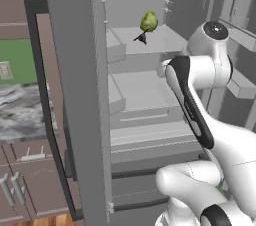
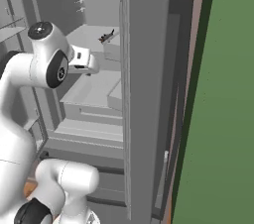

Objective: Take the fish from the fridge and place it on the digital scale on the counter by the fridge. Wait a few seconds for a reading, then move it to the plate on the dining counter.

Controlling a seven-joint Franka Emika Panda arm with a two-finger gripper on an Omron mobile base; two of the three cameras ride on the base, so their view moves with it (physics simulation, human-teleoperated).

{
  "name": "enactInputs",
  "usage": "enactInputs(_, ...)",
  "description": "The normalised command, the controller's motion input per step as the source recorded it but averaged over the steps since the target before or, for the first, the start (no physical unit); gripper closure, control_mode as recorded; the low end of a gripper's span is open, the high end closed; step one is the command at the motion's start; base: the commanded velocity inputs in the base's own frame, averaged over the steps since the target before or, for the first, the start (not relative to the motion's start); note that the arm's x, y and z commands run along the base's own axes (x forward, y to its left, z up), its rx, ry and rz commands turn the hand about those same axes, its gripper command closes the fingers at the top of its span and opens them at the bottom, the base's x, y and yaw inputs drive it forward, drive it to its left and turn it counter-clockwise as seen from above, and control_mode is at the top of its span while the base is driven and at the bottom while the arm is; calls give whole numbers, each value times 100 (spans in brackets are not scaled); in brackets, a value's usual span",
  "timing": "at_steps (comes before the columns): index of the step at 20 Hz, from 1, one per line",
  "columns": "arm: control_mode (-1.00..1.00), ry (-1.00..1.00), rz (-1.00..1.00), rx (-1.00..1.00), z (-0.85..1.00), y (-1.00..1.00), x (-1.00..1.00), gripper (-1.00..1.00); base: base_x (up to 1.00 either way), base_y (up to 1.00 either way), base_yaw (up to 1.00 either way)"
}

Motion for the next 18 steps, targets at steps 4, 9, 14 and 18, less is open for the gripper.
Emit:
enactInputs(4,-100,-35,0,0,65,0,0,-100,0,0,0)
enactInputs(9,-100,-27,0,0,54,0,3,-100,0,0,0)
enactInputs(14,-100,-7,0,3,49,2,22,-100,0,0,0)
enactInputs(18,-100,0,0,4,26,4,54,-100,0,0,0)
